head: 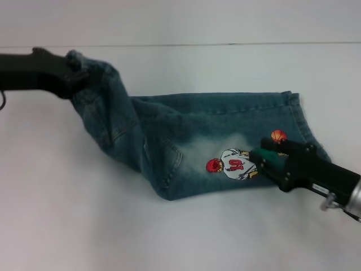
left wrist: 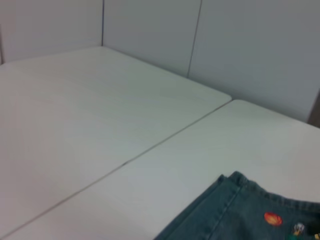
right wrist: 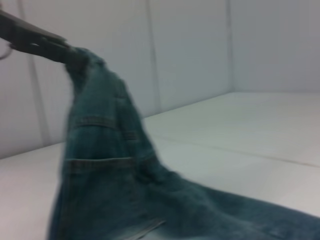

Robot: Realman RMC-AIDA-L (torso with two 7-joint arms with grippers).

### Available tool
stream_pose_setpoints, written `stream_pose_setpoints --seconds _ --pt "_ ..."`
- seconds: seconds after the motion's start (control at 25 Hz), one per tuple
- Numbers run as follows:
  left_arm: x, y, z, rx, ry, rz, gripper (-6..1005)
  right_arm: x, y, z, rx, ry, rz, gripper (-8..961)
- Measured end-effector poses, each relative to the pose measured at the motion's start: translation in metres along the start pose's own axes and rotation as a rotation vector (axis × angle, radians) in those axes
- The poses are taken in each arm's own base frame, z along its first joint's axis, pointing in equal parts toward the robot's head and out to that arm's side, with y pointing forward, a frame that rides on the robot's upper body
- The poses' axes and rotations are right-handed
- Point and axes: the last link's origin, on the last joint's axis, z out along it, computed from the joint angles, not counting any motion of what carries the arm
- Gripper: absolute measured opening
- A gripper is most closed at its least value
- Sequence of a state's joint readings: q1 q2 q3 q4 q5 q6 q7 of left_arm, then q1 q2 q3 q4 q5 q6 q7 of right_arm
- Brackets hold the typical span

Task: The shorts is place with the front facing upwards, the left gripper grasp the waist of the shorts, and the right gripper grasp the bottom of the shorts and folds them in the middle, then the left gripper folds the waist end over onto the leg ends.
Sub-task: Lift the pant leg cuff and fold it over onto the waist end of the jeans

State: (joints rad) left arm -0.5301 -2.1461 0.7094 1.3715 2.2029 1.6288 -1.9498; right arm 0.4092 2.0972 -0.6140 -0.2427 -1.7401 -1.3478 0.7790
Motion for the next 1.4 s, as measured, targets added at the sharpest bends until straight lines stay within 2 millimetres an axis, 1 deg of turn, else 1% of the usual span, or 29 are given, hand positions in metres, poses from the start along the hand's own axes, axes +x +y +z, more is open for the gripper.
stream_pose_setpoints --seconds 0.08,0.24,0.36,0.52,0.64,0.68,0.76,0.88,1.04,1.08,1.12,1.2,1.24,1.28,1.36,1.4 --pt "0.009 0.001 0.003 -0.008 0.007 0.005 42 0.002 0.0 0.01 0.054 -0.017 -0.014 535" --pt "0.026 0.003 0.011 -0.028 0.023 -0.005 42 0.005 0.006 0.037 0.126 -0.015 -0.067 335" --pt "0.039 0.008 0.018 -0.052 0.025 0.002 43 0.003 0.012 0.06 0.143 0.014 -0.103 280" --pt "0.061 0.022 0.035 -0.11 0.019 0.04 43 -0.003 0.024 0.086 0.119 0.034 -0.138 208" --pt "0.077 0.033 0.047 -0.151 0.012 0.058 43 -0.007 0.032 0.1 0.089 0.058 -0.143 153" --pt "0.08 0.034 0.049 -0.155 0.011 0.059 43 -0.008 0.033 0.103 0.079 0.063 -0.147 135" --pt "0.091 0.042 0.059 -0.169 0.003 0.062 44 -0.009 0.038 0.109 0.059 0.075 -0.152 81" --pt "0.102 0.051 0.071 -0.182 -0.009 0.077 44 -0.012 0.044 0.119 0.024 0.101 -0.164 -1" --pt "0.112 0.064 0.086 -0.204 -0.028 0.098 44 -0.015 0.054 0.132 -0.032 0.136 -0.193 -1" --pt "0.112 0.064 0.086 -0.204 -0.028 0.098 45 -0.016 0.056 0.134 -0.047 0.143 -0.202 -1" --pt "0.113 0.069 0.094 -0.214 -0.041 0.107 45 -0.017 0.058 0.136 -0.057 0.147 -0.209 -1" --pt "0.112 0.072 0.098 -0.22 -0.05 0.113 45 -0.018 0.061 0.138 -0.068 0.148 -0.214 -1" --pt "0.112 0.072 0.098 -0.22 -0.05 0.113 45 -0.017 0.061 0.137 -0.067 0.145 -0.211 -1" --pt "0.11 0.073 0.103 -0.224 -0.06 0.113 45 -0.016 0.06 0.135 -0.064 0.141 -0.209 -1" --pt "0.109 0.073 0.106 -0.223 -0.063 0.111 45 -0.014 0.057 0.126 -0.056 0.122 -0.201 -1" --pt "0.109 0.073 0.106 -0.22 -0.062 0.11 45 -0.01 0.054 0.119 -0.049 0.113 -0.197 -1"
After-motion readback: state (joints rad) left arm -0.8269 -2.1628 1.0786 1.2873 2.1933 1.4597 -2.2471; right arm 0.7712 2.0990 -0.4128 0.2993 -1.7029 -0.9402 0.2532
